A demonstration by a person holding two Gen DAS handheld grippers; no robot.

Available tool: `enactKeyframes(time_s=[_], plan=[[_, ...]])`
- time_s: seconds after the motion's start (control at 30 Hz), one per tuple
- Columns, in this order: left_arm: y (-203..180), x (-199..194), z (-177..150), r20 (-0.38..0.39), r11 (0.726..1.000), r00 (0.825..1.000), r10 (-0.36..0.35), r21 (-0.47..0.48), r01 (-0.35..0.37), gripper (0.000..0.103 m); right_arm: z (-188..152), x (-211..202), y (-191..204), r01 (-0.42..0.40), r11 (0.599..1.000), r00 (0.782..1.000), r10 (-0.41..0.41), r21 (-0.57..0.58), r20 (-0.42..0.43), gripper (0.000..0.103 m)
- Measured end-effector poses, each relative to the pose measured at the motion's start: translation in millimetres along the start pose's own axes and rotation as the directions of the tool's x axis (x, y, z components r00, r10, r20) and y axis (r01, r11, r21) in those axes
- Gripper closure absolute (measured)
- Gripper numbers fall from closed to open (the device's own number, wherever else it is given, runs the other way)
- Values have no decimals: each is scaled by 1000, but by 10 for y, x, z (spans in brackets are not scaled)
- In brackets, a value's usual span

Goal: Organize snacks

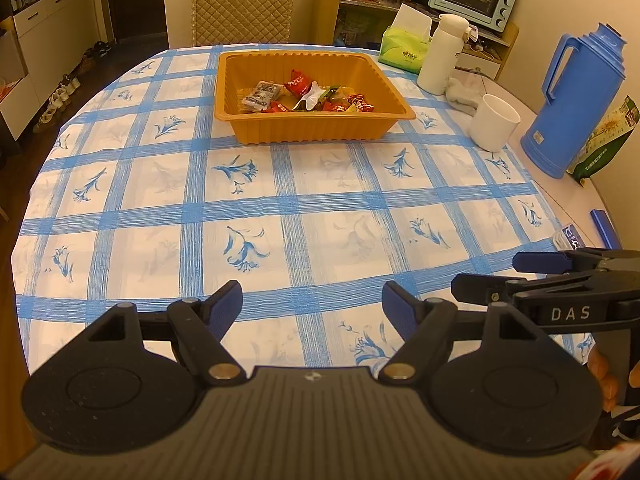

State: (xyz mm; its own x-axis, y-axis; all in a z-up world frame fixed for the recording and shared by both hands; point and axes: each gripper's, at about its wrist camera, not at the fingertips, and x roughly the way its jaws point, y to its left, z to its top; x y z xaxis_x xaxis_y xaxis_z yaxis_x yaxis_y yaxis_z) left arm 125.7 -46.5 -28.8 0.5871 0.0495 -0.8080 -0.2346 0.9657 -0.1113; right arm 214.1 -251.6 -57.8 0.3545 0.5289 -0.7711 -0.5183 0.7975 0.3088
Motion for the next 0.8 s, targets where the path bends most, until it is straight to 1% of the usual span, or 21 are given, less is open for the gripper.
enactKeyframes(time_s=[0.8], plan=[[6,-8,2,3,1000,1000,-1,0,1,28,8,-10,13,1,1000,1000,-1,-1,1,8]])
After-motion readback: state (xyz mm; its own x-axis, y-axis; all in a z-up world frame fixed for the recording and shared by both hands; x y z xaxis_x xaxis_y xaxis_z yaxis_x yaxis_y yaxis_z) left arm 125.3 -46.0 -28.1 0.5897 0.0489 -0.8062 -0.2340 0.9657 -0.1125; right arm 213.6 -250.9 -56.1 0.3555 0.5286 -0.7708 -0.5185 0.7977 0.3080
